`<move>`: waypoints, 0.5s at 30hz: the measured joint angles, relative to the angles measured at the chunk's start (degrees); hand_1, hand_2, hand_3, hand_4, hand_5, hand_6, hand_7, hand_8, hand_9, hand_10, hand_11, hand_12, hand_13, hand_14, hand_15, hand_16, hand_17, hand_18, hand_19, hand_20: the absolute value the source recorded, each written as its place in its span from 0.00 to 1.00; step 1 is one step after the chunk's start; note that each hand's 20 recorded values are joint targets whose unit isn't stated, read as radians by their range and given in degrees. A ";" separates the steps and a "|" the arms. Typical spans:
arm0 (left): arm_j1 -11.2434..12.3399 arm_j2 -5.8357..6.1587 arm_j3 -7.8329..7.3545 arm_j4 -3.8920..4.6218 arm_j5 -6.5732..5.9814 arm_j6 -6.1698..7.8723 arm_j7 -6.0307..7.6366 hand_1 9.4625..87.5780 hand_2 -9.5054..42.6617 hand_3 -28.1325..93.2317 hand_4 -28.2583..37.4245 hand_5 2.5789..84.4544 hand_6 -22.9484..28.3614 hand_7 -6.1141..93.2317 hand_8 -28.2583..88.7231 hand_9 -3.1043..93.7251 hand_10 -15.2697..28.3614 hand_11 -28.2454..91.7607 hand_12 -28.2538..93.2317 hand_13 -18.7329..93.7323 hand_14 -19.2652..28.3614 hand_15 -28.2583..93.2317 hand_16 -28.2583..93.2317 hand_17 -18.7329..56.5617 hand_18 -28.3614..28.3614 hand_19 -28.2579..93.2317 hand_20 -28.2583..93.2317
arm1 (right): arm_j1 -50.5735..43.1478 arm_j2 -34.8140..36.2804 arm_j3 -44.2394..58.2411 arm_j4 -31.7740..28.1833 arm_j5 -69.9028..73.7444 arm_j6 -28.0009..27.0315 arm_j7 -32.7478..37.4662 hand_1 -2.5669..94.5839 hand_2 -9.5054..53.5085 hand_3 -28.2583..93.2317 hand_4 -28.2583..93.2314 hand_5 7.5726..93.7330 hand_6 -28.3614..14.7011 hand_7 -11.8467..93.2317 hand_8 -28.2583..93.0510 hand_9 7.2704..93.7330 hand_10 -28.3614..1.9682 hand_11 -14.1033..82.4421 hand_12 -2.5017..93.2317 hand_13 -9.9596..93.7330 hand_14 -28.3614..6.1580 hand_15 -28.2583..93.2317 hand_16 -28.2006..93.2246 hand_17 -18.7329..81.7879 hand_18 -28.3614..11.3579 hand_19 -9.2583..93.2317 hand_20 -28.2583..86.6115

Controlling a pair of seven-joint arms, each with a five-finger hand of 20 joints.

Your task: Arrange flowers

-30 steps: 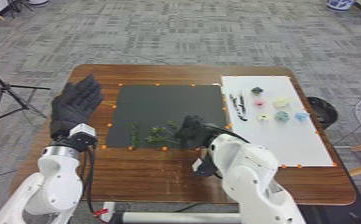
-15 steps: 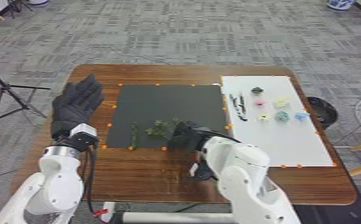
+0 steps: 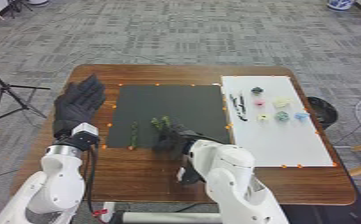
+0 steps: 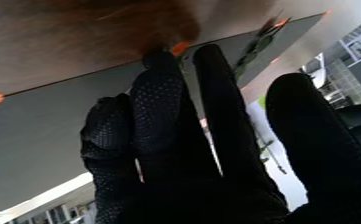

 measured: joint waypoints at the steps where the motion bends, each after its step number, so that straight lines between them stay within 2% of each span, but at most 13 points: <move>1: -0.03 0.01 0.08 0.00 -0.02 0.00 -0.01 0.20 0.43 0.83 0.00 0.53 0.61 0.19 0.16 0.41 0.67 0.39 0.30 0.40 0.70 0.40 0.20 0.17 0.75 0.52 0.30 | -0.01 -0.12 -0.14 0.09 -0.31 0.01 -0.13 0.32 0.39 0.82 0.10 0.65 0.51 0.21 0.16 0.57 0.21 0.33 0.25 0.63 0.30 0.84 0.50 0.53 0.12 0.95 0.58; 8: -0.10 0.04 0.28 -0.02 -0.25 -0.04 -0.01 0.20 0.43 0.83 0.00 0.53 0.61 0.19 0.16 0.41 0.67 0.39 0.30 0.40 0.70 0.40 0.20 0.17 0.75 0.52 0.30 | -0.12 -0.29 -1.12 0.24 -5.90 0.50 -1.59 0.31 0.37 0.82 0.10 0.67 0.54 0.22 0.16 0.57 0.20 0.33 0.25 0.63 0.29 0.84 0.49 0.53 0.11 0.95 0.57; 15: 0.01 0.04 0.09 -0.05 -0.71 -0.04 0.07 0.20 0.43 0.83 0.00 0.53 0.61 0.19 0.16 0.41 0.67 0.39 0.30 0.40 0.70 0.41 0.20 0.17 0.75 0.52 0.30 | -0.13 0.29 -1.09 -0.95 -4.19 0.28 -0.20 0.33 0.23 0.79 0.09 0.62 0.58 0.21 0.15 0.56 0.18 0.33 0.26 0.62 0.29 0.84 0.50 0.53 0.11 0.95 0.57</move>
